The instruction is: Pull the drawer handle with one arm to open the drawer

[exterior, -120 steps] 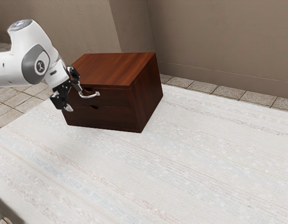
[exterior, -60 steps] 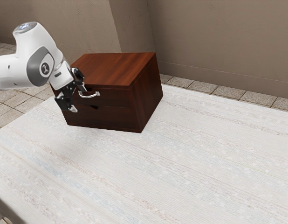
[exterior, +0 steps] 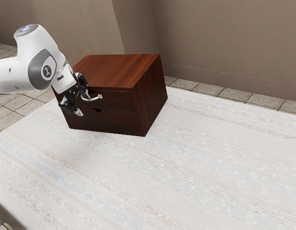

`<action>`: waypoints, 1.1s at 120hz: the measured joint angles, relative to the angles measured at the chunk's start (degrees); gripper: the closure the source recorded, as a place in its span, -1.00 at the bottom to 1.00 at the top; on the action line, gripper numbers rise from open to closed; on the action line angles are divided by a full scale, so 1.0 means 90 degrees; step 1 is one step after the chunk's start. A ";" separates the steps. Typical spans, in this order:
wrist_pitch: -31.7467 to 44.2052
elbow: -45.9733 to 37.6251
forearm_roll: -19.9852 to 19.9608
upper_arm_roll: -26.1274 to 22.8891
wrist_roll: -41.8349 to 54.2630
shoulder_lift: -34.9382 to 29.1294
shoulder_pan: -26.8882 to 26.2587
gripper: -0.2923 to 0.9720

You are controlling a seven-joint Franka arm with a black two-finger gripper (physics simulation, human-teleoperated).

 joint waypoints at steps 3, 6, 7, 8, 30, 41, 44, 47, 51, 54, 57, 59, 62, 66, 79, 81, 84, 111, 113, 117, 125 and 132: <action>-0.0005 -0.0020 -0.0003 0.0000 0.0000 -0.0002 -0.0005 -0.19; -0.0010 -0.0044 -0.0005 0.0000 -0.0001 -0.0009 -0.0014 -0.18; -0.0012 -0.0051 -0.0006 0.0000 -0.0001 -0.0013 -0.0017 -0.18; -0.0014 -0.0058 -0.0006 0.0000 -0.0001 -0.0016 -0.0020 -0.17; -0.0077 -0.0340 -0.0013 0.0001 -0.0002 -0.0231 -0.0061 -0.13; -0.0101 -0.0576 -0.0014 0.0003 -0.0003 -0.0432 -0.0051 -0.11; -0.0107 -0.0642 -0.0014 -0.0001 -0.0004 -0.0492 -0.0043 -0.10; -0.0112 -0.0705 -0.0014 -0.0003 -0.0004 -0.0546 -0.0038 -0.09; -0.0117 -0.0787 -0.0014 -0.0006 -0.0005 -0.0614 -0.0032 -0.08; -0.0121 -0.0851 -0.0014 -0.0009 -0.0006 -0.0671 -0.0025 -0.07; -0.0124 -0.0913 -0.0013 -0.0012 -0.0007 -0.0729 -0.0018 -0.05; -0.0127 -0.0953 -0.0013 -0.0013 -0.0008 -0.0763 -0.0016 -0.04; -0.0130 -0.1007 -0.0013 -0.0014 -0.0008 -0.0809 -0.0011 -0.03; -0.0134 -0.1083 -0.0012 -0.0016 -0.0009 -0.0870 -0.0005 -0.02; -0.0141 -0.1342 -0.0008 -0.0058 -0.0011 -0.1086 0.0051 -0.03; -0.0142 -0.1374 -0.0007 -0.0063 -0.0011 -0.1111 0.0057 -0.03; -0.0141 -0.1437 -0.0006 -0.0069 -0.0011 -0.1159 0.0066 -0.05; -0.0143 -0.1930 -0.0002 -0.0085 -0.0012 -0.1634 0.0115 -0.04; -0.0143 -0.1963 -0.0002 -0.0087 -0.0012 -0.1662 0.0119 -0.04; -0.0143 -0.2037 -0.0002 -0.0090 -0.0012 -0.1724 0.0126 -0.05; -0.0142 -0.2162 0.0001 -0.0092 -0.0011 -0.1823 0.0135 -0.07; -0.0141 -0.2273 0.0003 -0.0094 -0.0010 -0.1910 0.0144 -0.09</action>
